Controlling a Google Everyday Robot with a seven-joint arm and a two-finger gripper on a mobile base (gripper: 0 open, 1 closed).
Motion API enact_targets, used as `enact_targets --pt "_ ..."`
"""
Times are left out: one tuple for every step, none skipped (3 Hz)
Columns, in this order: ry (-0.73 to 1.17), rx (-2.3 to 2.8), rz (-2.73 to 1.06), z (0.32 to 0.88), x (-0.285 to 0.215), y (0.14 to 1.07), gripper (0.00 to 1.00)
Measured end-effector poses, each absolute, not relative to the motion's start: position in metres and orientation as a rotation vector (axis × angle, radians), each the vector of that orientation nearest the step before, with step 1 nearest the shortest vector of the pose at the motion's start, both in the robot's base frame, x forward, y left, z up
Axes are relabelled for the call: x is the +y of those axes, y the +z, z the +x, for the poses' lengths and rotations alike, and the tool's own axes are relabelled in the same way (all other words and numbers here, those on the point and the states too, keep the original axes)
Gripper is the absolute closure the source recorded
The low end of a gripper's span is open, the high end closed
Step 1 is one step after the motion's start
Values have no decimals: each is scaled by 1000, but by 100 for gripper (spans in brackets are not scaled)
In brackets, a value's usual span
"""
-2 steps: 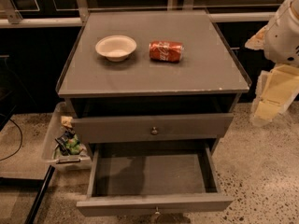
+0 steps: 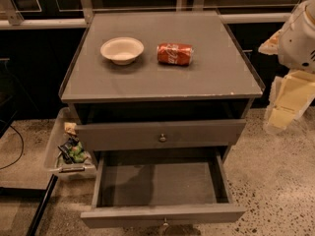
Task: Close middle drawer
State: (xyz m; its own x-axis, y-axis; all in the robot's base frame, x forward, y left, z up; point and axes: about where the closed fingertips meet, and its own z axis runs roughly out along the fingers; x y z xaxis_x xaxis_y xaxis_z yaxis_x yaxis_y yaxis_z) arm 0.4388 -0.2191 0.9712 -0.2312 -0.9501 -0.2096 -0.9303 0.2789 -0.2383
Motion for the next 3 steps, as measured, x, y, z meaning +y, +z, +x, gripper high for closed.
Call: enact_targets --pt "-27 2277 -1706 430 -229 938 0" --pt "59 2325 -1690 407 -243 882 0" --pt "115 2346 -1697 375 -254 825 18"
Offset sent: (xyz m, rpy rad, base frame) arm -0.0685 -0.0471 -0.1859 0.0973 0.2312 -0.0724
